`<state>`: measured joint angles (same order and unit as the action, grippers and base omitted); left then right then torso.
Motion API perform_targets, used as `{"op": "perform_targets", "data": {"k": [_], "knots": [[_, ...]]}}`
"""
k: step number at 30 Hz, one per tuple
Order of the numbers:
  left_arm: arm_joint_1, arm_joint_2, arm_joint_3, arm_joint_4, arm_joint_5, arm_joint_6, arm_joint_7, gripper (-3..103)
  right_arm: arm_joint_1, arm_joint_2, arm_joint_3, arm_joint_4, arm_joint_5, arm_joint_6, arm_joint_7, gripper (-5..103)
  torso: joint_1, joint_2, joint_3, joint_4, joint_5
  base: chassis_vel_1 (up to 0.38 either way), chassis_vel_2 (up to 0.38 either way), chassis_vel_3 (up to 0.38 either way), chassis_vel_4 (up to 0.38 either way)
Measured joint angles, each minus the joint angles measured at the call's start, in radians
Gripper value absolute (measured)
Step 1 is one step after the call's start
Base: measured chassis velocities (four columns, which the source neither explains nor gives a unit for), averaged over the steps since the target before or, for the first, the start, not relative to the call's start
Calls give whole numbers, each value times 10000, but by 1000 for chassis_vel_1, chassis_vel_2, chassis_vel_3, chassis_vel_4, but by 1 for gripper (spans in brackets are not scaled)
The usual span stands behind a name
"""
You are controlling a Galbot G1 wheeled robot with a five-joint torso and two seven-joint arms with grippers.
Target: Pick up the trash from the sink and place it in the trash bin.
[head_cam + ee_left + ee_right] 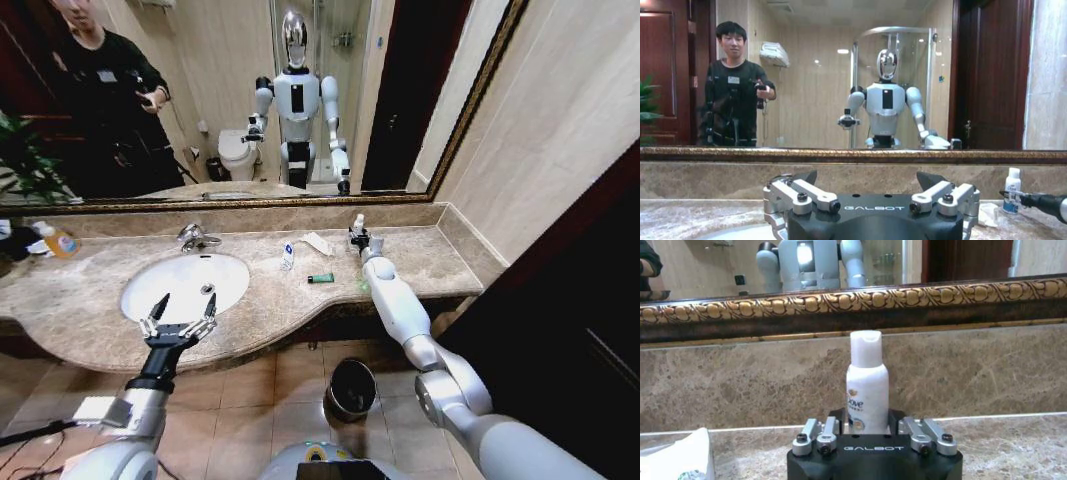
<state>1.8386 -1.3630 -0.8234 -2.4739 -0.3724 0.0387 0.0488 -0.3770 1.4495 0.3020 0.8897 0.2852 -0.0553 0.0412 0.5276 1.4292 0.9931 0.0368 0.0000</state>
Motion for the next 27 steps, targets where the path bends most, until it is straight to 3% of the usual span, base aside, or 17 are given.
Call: {"op": "perform_targets", "data": {"k": [5,7,9,14,22,27], "knots": [[0,0,0,0,0,0,0,100,-120,-56,-65,327,24,-20,4,37,0,0,0,0,1,0,0,0,0],[0,0,0,0,0,0,0,100,-285,-112,-117,739,97,-181,58,26,0,0,0,1,0,0,0,0,0],[0,0,0,0,0,0,0,100,-353,-137,-138,890,105,-246,101,23,0,0,0,1,1,0,0,0,0],[0,0,0,0,0,0,0,100,-1280,-645,-336,2687,293,-820,407,13,0,0,0,1,1,0,0,0,0],[0,0,1,0,0,0,3,100,-3356,-1987,-494,6081,912,-1256,836,13,-1,0,-1,0,1,0,0,0,0],[0,1,0,0,0,0,0,100,-4390,-2404,-373,7308,1153,-1447,1033,13,-2,0,-1,-2,4,0,0,0,0]]}}
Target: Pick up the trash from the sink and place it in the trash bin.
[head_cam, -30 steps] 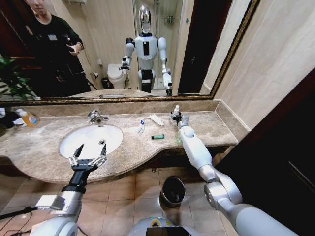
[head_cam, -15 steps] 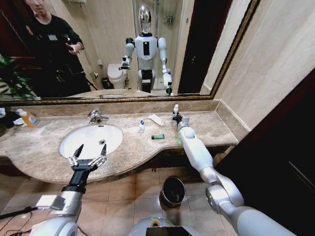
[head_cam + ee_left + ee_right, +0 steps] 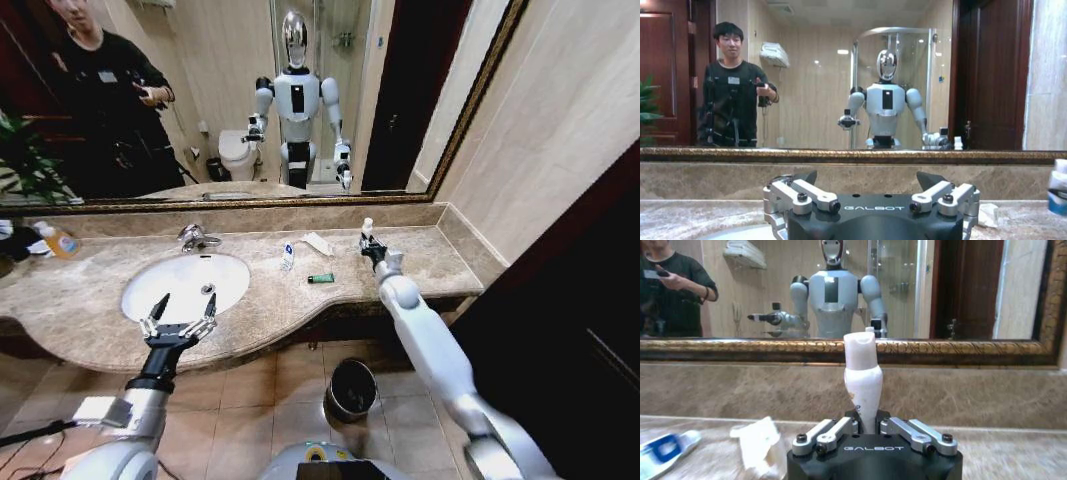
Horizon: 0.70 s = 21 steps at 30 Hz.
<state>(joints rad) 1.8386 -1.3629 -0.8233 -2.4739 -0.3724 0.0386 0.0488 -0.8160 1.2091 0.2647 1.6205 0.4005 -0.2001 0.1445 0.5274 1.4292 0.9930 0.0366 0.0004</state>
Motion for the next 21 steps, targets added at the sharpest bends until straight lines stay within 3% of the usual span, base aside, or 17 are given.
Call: {"op": "perform_targets", "data": {"k": [6,12,21], "knots": [[0,-1,0,0,0,0,0,100,-2214,-329,457,2243,243,-134,164,13,0,0,-1,2,-2,0,0,0,0],[0,-1,-1,0,0,0,0,100,-4103,-125,676,3815,-71,11,244,13,0,0,-1,3,-3,0,0,0,0],[0,-1,0,0,0,0,0,100,-5752,227,754,3991,-1095,993,189,13,0,0,0,3,-3,0,0,0,0]]}}
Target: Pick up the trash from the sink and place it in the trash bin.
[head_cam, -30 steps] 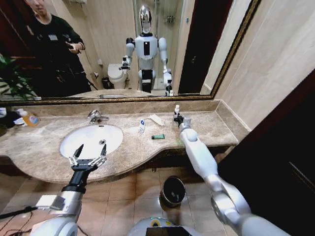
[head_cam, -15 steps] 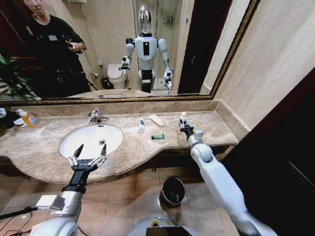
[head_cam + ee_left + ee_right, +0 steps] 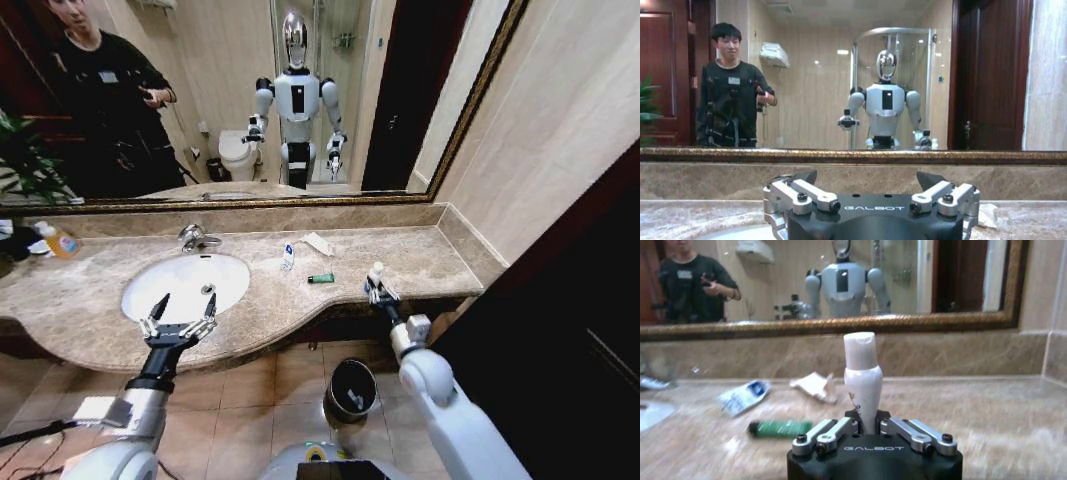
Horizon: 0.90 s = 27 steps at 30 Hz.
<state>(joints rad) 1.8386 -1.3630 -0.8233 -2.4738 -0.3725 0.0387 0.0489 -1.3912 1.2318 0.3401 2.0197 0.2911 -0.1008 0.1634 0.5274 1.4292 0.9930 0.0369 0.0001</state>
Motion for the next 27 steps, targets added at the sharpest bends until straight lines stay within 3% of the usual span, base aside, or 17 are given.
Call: {"op": "perform_targets", "data": {"k": [1,7,11,21,27], "knots": [[0,0,0,0,0,0,0,100,0,0,0,0,0,0,0,13,0,0,0,0,0,0,0,0,0],[0,0,0,0,1,0,0,100,-1147,709,179,-998,-980,1721,-43,13,1,-1,1,-2,-1,0,0,0,0],[0,0,0,0,1,0,0,100,-1260,831,148,-1372,-983,1895,-12,13,0,-1,0,-2,-1,0,0,0,0],[0,0,0,0,0,0,0,100,-663,1060,-287,-4456,-818,2808,333,13,2,-1,1,-1,-1,0,0,0,0],[1,0,0,-1,0,0,0,100,-165,1586,-307,-6594,-813,3416,184,13,2,-1,1,-1,0,0,0,0,0]]}}
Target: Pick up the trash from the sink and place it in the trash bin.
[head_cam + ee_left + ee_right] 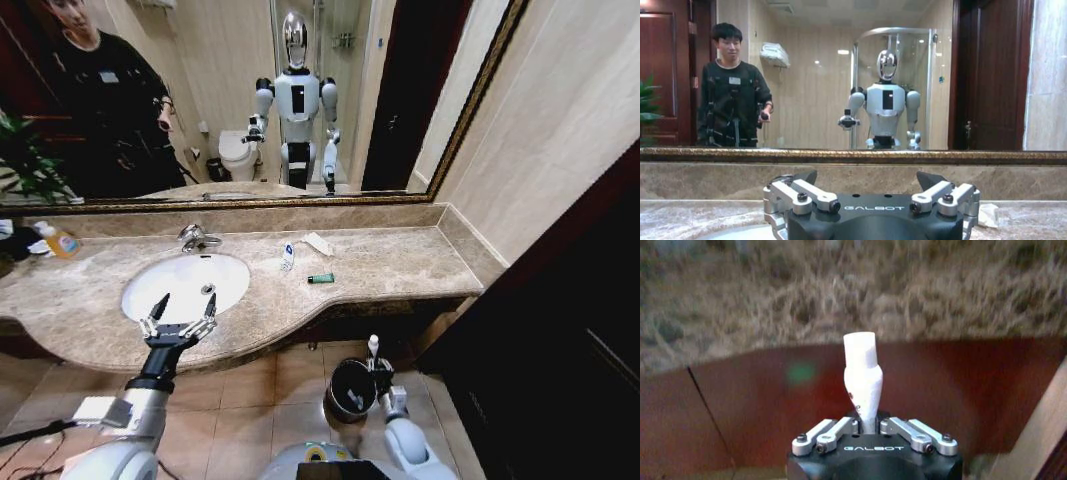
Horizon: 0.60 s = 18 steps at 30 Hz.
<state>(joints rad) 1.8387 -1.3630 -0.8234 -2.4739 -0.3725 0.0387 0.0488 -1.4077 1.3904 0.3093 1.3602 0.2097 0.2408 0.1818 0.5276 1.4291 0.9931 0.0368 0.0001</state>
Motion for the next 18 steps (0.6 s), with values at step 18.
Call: {"op": "perform_targets", "data": {"k": [18], "knots": [[-1,0,0,0,0,0,0,100,880,473,-52,-2605,762,1191,-1428,13,0,0,0,0,-2,0,0,0,0]]}}
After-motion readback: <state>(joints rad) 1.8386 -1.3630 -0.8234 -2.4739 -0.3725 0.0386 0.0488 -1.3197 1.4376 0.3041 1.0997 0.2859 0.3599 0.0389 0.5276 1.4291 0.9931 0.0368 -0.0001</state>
